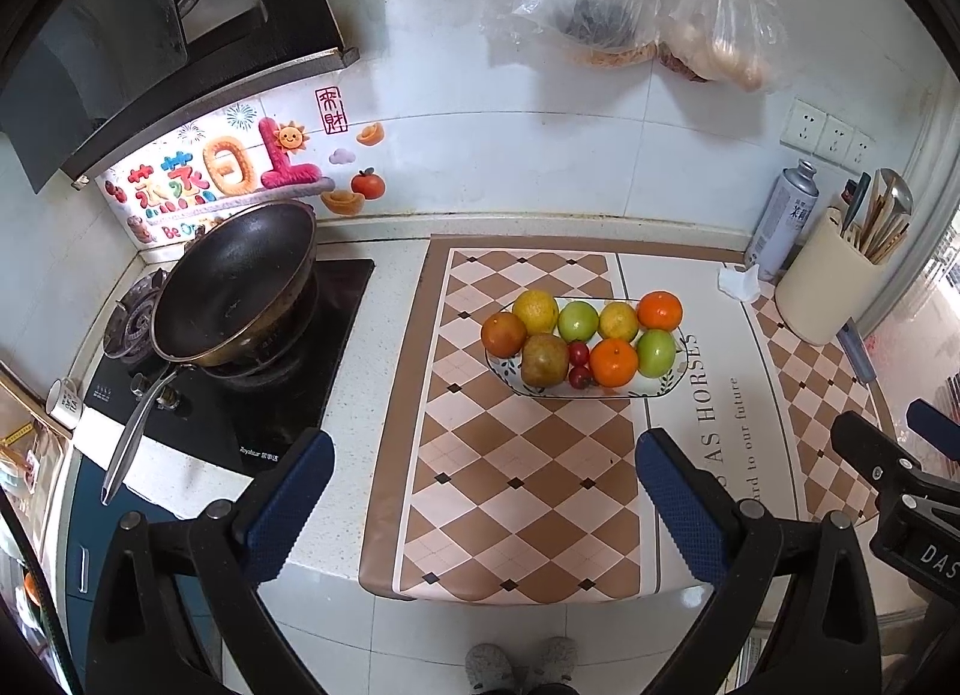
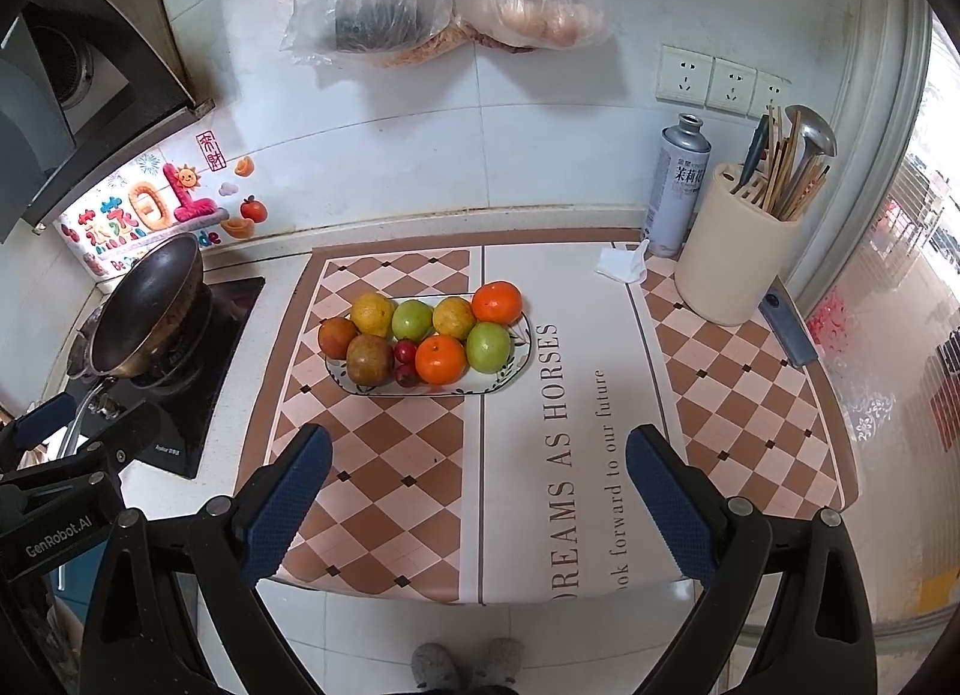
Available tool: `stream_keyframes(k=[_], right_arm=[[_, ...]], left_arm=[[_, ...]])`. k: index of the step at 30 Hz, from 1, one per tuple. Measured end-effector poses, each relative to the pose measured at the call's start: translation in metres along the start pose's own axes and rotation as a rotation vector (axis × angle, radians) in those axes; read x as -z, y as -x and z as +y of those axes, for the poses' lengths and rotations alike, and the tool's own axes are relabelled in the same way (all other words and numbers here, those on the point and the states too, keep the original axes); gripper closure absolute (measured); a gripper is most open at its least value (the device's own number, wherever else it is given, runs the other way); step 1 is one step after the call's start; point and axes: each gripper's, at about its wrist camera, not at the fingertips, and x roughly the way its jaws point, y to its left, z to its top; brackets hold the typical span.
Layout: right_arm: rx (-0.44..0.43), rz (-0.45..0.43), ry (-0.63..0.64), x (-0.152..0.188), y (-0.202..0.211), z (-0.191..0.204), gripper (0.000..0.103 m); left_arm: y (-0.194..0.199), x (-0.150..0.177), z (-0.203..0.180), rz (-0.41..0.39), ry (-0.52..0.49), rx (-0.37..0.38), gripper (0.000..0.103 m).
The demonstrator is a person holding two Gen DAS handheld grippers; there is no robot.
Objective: Organize fruits
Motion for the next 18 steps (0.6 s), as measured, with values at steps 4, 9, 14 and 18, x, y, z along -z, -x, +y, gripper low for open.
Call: stream_keyframes(k=[4,9,14,18], right_arm=[[0.001,-0.001,0.000,0.0002,0.0011,0.0010,0.002],[0.004,0.002,0.004,0.0009,0.0022,0.0022,0.002],[0.004,0.002,0.007,0.0023,0.0033,0.0028,0.002],[0.003,0.000,0.007,0.0025,0.0039,0.0028,0.002]], left_arm=[[0.0013,0.0006,0.0001,0.004,-0.001,0.003,0.000],[0.0036,0.0019,-0.0015,0.003,-0.008,0.011,0.000],[0.0042,0.0026,-0.0018,0.002,-0.008,0.012,0.000],[0.0047,0.0028,-0.0020,0.002,-0.007,0.011,0.000]])
